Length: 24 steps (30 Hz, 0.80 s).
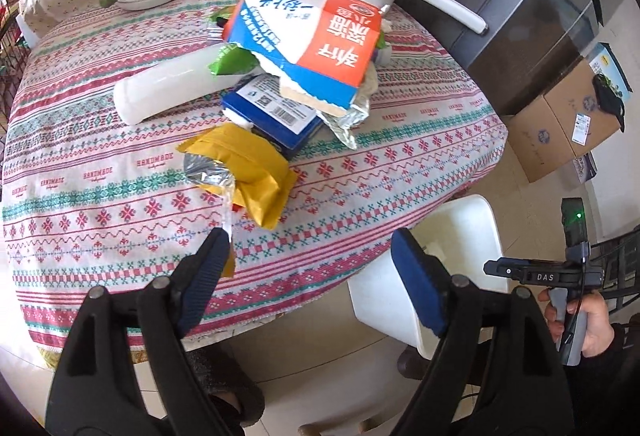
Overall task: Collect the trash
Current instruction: 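Grasp the yellow foil snack wrapper with the left gripper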
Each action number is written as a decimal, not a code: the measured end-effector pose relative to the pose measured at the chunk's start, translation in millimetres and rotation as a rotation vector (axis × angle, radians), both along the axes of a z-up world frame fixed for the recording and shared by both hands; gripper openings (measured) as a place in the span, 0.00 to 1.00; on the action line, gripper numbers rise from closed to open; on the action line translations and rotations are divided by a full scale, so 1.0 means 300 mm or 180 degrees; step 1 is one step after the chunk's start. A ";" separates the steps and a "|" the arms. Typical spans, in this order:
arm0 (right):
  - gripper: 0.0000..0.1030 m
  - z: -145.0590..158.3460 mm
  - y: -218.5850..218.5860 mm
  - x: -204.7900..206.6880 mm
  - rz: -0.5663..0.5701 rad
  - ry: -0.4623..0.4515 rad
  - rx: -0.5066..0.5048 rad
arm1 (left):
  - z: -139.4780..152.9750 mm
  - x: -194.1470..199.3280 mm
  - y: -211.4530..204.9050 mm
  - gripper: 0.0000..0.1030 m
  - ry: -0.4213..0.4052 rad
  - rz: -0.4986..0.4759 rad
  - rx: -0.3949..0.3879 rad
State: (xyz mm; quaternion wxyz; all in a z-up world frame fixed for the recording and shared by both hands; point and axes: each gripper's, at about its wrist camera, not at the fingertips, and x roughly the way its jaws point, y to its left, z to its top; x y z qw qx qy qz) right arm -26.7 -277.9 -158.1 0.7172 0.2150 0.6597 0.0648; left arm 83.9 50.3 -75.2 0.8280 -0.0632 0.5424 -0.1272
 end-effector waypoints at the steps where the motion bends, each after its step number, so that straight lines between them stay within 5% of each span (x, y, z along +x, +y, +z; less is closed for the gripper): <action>1: 0.71 0.005 0.006 0.005 0.0003 -0.0008 0.0001 | -0.009 0.010 0.014 0.80 0.0047 0.0048 -0.0026; 11: 0.74 0.100 0.100 0.072 0.0084 -0.0141 0.0108 | -0.098 0.129 0.107 0.80 0.0361 0.0585 -0.0353; 20: 0.75 0.164 0.183 0.136 0.0273 -0.0322 0.0008 | -0.210 0.247 0.095 0.80 0.0530 0.0942 -0.0019; 24: 0.75 0.196 0.203 0.156 0.0328 -0.0423 -0.0076 | -0.236 0.275 0.085 0.72 0.0558 0.1010 0.0003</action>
